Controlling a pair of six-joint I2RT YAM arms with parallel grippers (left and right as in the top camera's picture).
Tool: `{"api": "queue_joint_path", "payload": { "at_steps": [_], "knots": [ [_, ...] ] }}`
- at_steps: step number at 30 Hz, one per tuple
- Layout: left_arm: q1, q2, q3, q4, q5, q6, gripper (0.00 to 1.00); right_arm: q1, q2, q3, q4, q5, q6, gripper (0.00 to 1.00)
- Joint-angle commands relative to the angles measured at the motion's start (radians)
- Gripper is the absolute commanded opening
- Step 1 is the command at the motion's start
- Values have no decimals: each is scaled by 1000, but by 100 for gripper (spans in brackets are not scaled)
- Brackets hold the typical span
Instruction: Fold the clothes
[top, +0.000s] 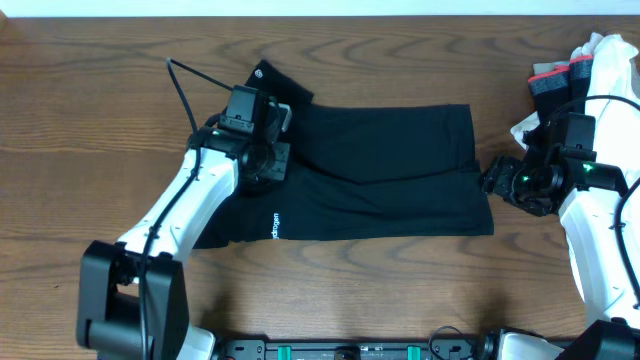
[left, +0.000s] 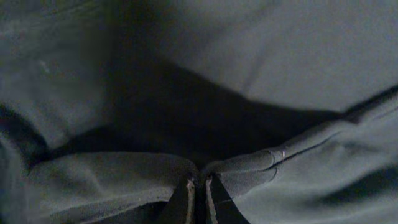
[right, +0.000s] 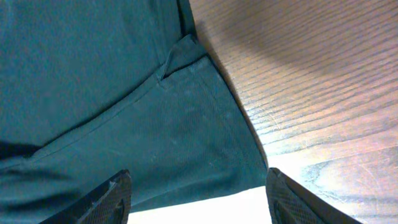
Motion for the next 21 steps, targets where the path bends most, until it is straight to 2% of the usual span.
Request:
{"api": "queue_joint_path", "payload": {
  "at_steps": [1, 2, 3, 5, 6, 8, 11, 13, 15, 21],
  "knots": [
    [-10, 52, 12, 19, -5, -11, 9, -8, -5, 7, -2, -7, 6, 67],
    [-11, 63, 12, 21, -5, -11, 16, -8, -5, 7, -4, -7, 6, 67],
    [-13, 72, 12, 21, -5, -12, 27, -8, -5, 7, -6, -8, 6, 67],
    [-14, 81, 12, 17, -7, -12, 56, -8, -5, 7, -8, -7, 6, 67],
    [-13, 80, 12, 12, -17, -12, 61, -8, -5, 7, -9, -7, 6, 67],
    [-12, 72, 15, -10, -48, -13, 62, -8, -5, 7, -11, -7, 6, 67],
    [-9, 49, 16, -65, -86, -13, 76, -8, -5, 7, -12, -7, 6, 67],
    [-6, 33, 16, -116, -103, -16, 76, -8, -5, 7, -12, -7, 6, 67],
    [-6, 31, 16, -152, -102, -16, 72, -8, -5, 7, -11, -7, 6, 67],
    [-28, 36, -13, -163, -103, -15, 33, -8, -5, 7, -6, -7, 6, 67]
  ]
}}
